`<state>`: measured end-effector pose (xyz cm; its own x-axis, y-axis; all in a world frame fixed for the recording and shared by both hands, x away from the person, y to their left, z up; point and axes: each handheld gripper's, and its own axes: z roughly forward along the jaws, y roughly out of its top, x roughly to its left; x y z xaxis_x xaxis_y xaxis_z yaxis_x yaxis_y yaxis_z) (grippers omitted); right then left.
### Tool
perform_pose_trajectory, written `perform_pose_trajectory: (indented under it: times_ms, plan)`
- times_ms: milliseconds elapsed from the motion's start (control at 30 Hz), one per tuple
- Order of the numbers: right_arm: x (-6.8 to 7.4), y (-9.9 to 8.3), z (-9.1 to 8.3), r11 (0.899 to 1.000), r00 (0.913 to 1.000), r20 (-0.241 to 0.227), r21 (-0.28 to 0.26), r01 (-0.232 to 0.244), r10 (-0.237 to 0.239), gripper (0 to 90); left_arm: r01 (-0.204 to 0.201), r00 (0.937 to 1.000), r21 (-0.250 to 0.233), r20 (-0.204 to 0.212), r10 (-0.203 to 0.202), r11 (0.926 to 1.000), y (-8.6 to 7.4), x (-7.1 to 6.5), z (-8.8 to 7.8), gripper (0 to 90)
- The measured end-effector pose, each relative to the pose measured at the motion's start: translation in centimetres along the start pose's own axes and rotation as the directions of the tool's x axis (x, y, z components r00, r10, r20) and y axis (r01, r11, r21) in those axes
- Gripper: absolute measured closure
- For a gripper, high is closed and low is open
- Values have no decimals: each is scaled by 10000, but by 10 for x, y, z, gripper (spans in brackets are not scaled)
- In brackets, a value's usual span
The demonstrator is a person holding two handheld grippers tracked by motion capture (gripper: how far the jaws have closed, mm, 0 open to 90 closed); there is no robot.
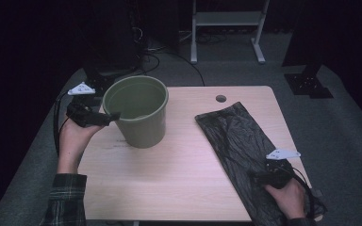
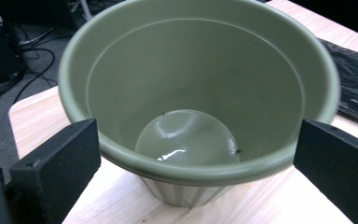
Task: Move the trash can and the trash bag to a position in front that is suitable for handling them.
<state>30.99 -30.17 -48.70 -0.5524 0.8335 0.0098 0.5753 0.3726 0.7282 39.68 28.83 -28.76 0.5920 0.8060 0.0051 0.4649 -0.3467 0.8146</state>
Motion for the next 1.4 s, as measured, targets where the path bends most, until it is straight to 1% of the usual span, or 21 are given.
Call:
perform_pose_trajectory:
  times_ms: [33, 100, 300, 333, 400, 467, 567, 667, 767, 900, 933, 1000, 1067, 1100, 1133, 1167, 1233, 1300, 1400]
  plan:
    - [0, 0, 0, 10000, 10000, -1, 0, 4, -4, 104, 53, 10000, 53, -58, -53, 10000, 0, 2, 1, 0]
    - [0, 0, 0, 10000, 10000, -3, 1, 4, -4, 104, 20, 9998, 190, -177, -17, 9998, 0, 5, 3, 0]
    - [0, 0, 0, 10000, 10000, -3, 0, 4, -4, 104, 163, 9994, 156, -319, -158, 9997, -1, 11, 7, 0]
    - [0, 0, 0, 10000, 10000, -2, -1, -3, 3, 104, 147, 9991, 239, -389, -138, 9996, -2, 13, 9, 0]
    - [0, 0, 0, 10000, 10000, 0, -1, -2, 2, 104, 256, 9990, 195, -371, -248, 9995, -3, 15, 12, 0]
    - [0, 0, 0, 10000, 10000, -4, 2, -15, 15, 104, 333, 9988, 295, -376, -322, 9990, -4, 17, 16, 0]
    - [0, 0, 0, 10000, 10000, -10, 4, -10, 10, 104, 310, 9988, 355, -398, -295, 9989, -4, 19, 19, 0]
    - [0, 0, 0, 10000, 10000, -17, 4, 10, -10, 104, 482, 9984, 370, -329, -470, 9982, -4, 22, 24, 0]
    - [0, 0, 0, 10000, 10000, -13, 2, 8, -8, 104, 519, 9983, 410, -302, -507, 9978, -4, 24, 27, 0]
    - [0, 0, 0, 10000, 10000, -15, 3, 15, -15, 104, 524, 9984, 458, -217, -515, 9976, -4, 23, 31, 0]
    - [0, 0, 0, 10000, 10000, -14, 2, 16, -16, 104, 481, 9984, 486, -323, -465, 9977, -4, 22, 32, 0]
    - [0, 0, 0, 10000, 10000, -14, 3, 15, -15, 104, 496, 9980, 504, -410, -476, 9975, -4, 21, 32, 0]
    - [0, 0, 0, 10000, 10000, -14, 2, 16, -16, 104, 504, 9980, 512, -404, -483, 9974, -4, 21, 32, 0]
    - [0, 0, 0, 10000, 10000, -12, 2, 15, -15, 104, 601, 9977, 546, -336, -584, 9967, -4, 22, 34, 0]
    - [0, 0, 0, 10000, 10000, -12, 2, 15, -15, 104, 601, 9977, 546, -336, -584, 9967, -4, 22, 34, 0]
    - [0, 0, 0, 10000, 10000, -14, 7, 3, -3, 104, 773, 9969, 593, -216, -762, 9952, -5, 23, 35, 0]
    - [0, 0, 0, 10000, 10000, -12, 5, 0, 0, 104, 751, 9971, 624, -189, -741, 9952, -5, 23, 36, 0]
    - [0, 0, 0, 10000, 10000, -12, 5, -1, 1, 104, 739, 9973, 743, -14, -740, 9945, -5, 21, 40, 0]
    - [0, 0, 0, 10000, 10000, -11, 4, -3, 3, 104, 658, 9978, 798, 17, -662, 9946, -4, 18, 42, 0]
